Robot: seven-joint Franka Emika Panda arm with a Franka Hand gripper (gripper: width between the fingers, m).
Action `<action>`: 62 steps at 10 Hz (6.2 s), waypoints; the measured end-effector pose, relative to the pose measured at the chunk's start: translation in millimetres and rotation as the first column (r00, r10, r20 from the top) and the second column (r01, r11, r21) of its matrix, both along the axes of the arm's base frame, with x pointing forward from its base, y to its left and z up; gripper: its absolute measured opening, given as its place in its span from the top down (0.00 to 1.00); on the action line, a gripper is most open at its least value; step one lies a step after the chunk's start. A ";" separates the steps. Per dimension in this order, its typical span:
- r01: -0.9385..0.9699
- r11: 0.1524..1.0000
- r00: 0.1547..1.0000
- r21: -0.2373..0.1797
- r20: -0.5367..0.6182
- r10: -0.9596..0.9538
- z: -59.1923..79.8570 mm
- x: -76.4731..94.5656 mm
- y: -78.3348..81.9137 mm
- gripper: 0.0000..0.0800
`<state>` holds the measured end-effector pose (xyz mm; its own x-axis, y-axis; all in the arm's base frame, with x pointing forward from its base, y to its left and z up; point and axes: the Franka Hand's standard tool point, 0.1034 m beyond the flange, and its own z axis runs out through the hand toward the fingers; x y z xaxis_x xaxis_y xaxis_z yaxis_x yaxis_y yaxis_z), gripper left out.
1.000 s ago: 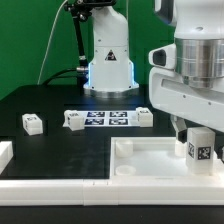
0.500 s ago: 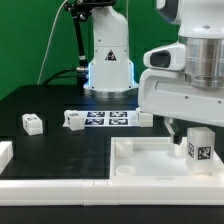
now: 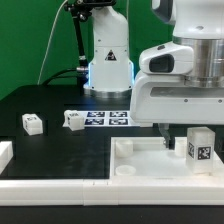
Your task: Assemble one leg
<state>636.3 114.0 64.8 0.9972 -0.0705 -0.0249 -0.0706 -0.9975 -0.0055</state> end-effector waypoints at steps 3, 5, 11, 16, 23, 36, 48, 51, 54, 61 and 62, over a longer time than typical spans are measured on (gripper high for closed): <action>0.040 0.999 0.999 -0.001 0.000 -0.040 0.0 0.0 0.1 0.52; 0.122 0.992 0.992 -0.001 -0.001 -0.122 -0.2 -0.2 0.6 0.64; 0.721 0.692 0.693 0.016 -0.036 -0.720 -3.4 -1.0 -8.2 0.64; 0.979 0.202 0.201 -0.027 -0.049 -0.978 -3.6 -3.8 0.5 0.64; 0.868 0.496 0.496 0.024 -0.031 -0.868 -4.3 -1.2 3.4 0.20; -0.114 0.993 0.992 0.011 0.046 0.113 -5.9 -0.7 2.7 0.19; 0.377 0.925 0.925 0.040 0.034 -0.378 -6.3 0.3 2.3 0.64; 0.656 0.753 0.753 0.046 0.027 -0.658 -6.4 0.5 5.3 0.64; 0.856 0.515 0.515 0.043 0.012 -0.857 -6.3 0.2 5.7 0.64; 0.972 -0.233 -0.231 0.026 -0.071 -0.970 -7.0 0.8 5.9 0.64; 0.963 -0.270 -0.268 0.024 -0.068 -0.961 -6.9 0.8 5.7 0.64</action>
Offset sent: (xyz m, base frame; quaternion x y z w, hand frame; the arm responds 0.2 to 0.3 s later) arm 0.0000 0.0000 0.0000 0.0000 0.0000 0.0000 1.0000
